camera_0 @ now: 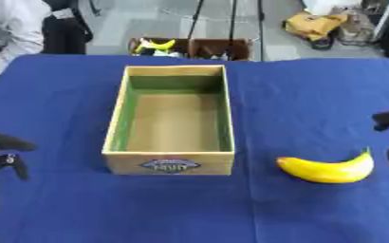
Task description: Pick up objects on the table and place them in the box.
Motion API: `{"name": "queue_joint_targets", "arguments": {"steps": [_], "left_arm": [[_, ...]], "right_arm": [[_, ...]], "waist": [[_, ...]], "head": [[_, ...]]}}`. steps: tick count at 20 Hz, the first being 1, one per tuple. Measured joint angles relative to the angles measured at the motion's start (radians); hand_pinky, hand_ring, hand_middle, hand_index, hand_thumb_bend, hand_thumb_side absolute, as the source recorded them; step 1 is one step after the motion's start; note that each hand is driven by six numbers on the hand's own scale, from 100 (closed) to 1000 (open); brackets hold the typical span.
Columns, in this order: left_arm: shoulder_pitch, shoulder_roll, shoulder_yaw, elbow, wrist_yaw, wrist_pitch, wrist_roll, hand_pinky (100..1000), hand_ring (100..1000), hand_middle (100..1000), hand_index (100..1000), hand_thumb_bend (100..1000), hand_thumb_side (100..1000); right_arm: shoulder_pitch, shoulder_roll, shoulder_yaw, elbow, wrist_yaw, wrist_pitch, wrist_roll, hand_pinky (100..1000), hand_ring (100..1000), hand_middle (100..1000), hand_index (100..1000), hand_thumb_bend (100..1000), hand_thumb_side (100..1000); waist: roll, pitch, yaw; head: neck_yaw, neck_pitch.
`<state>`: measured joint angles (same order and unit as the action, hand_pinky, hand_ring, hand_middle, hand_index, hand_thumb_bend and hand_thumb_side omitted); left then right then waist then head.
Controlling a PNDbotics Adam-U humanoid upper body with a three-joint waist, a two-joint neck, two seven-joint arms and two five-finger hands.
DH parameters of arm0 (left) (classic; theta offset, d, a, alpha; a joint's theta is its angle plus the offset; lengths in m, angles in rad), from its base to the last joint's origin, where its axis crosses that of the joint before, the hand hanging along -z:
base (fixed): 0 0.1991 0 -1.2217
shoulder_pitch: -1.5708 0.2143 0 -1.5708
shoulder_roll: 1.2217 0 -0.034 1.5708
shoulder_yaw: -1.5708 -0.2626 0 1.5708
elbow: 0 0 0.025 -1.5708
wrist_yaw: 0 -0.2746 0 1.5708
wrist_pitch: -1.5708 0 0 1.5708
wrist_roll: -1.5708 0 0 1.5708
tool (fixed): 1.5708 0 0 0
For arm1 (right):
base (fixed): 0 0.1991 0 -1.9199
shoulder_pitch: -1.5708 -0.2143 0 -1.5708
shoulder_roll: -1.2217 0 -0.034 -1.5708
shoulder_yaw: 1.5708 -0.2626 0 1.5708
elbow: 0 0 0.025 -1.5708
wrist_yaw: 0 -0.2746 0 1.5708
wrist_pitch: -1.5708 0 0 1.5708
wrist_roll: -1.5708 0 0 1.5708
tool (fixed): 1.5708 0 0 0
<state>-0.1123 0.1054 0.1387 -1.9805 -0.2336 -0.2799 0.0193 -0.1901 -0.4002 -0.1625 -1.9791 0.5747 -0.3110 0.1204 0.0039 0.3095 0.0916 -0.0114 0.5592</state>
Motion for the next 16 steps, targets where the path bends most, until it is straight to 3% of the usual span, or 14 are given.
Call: {"name": "queue_joint_targets", "arguments": {"steps": [2,8,16], "left_arm": [[0.000,0.000,0.000,0.000,0.000,0.000,0.000,256,571,480,580,100,993],[0.000,0.000,-0.005,0.000,0.002,0.002,-0.002,255,571,480,580,100,993],[0.000,0.000,-0.006,0.000,0.002,0.002,-0.003,254,571,480,580,100,993]], "right_arm": [[-0.010,-0.027,0.013,0.000,0.005,0.022,0.033,765,765,574,773,553,1000],[-0.033,-0.082,0.046,0.000,-0.006,0.079,0.167,838,825,638,821,628,803],[-0.048,-0.105,0.064,0.000,-0.005,0.100,0.369,877,863,708,901,623,673]], "waist": [[0.000,-0.001,0.001],[0.000,-0.001,0.002],[0.001,-0.001,0.003]], "head": [[-0.001,0.001],[-0.005,0.001],[-0.008,0.001]]}}
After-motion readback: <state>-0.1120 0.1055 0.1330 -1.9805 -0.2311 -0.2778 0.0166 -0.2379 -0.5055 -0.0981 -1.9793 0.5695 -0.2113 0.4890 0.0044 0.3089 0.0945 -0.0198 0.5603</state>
